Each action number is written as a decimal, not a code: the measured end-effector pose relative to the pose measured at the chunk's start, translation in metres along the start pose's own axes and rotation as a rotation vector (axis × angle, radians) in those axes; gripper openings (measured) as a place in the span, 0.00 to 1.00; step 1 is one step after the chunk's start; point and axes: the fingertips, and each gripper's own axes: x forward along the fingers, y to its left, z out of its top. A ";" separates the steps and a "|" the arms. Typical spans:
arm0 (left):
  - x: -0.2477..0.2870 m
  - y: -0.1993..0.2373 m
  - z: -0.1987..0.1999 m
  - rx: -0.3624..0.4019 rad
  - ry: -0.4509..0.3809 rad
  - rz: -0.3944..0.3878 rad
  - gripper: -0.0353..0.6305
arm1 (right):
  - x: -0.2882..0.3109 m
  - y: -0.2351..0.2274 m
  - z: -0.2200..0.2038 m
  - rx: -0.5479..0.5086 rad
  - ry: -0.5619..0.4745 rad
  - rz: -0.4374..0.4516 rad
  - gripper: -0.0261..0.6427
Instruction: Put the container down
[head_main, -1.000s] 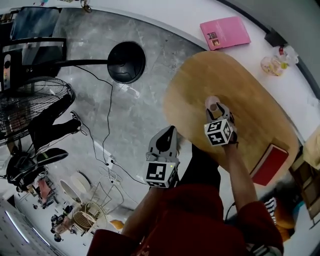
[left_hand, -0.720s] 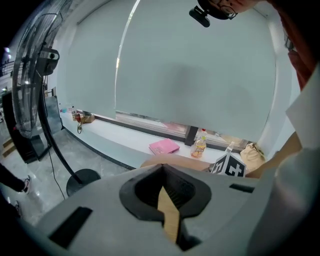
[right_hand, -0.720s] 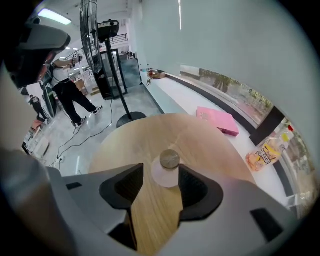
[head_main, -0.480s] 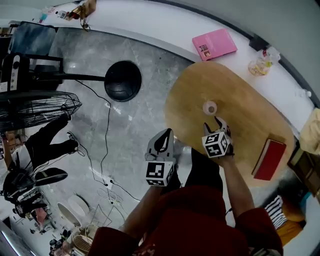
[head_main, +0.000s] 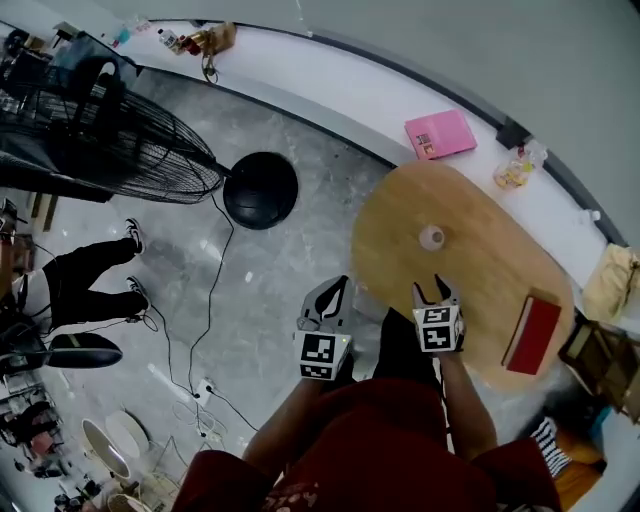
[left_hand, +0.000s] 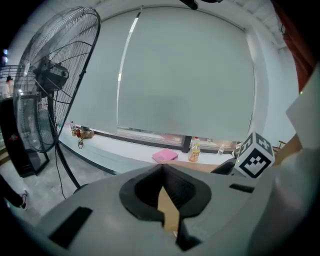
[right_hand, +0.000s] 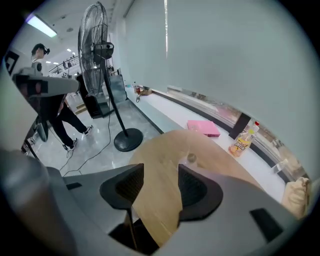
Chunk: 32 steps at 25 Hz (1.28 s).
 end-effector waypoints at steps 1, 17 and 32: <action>-0.007 0.005 0.002 -0.002 -0.011 0.004 0.06 | -0.009 0.005 0.007 0.003 -0.018 -0.009 0.36; -0.132 0.049 0.102 0.117 -0.291 -0.003 0.06 | -0.199 0.059 0.138 0.023 -0.517 -0.160 0.30; -0.247 0.088 0.187 0.326 -0.638 0.092 0.06 | -0.331 0.122 0.216 -0.071 -0.924 -0.297 0.30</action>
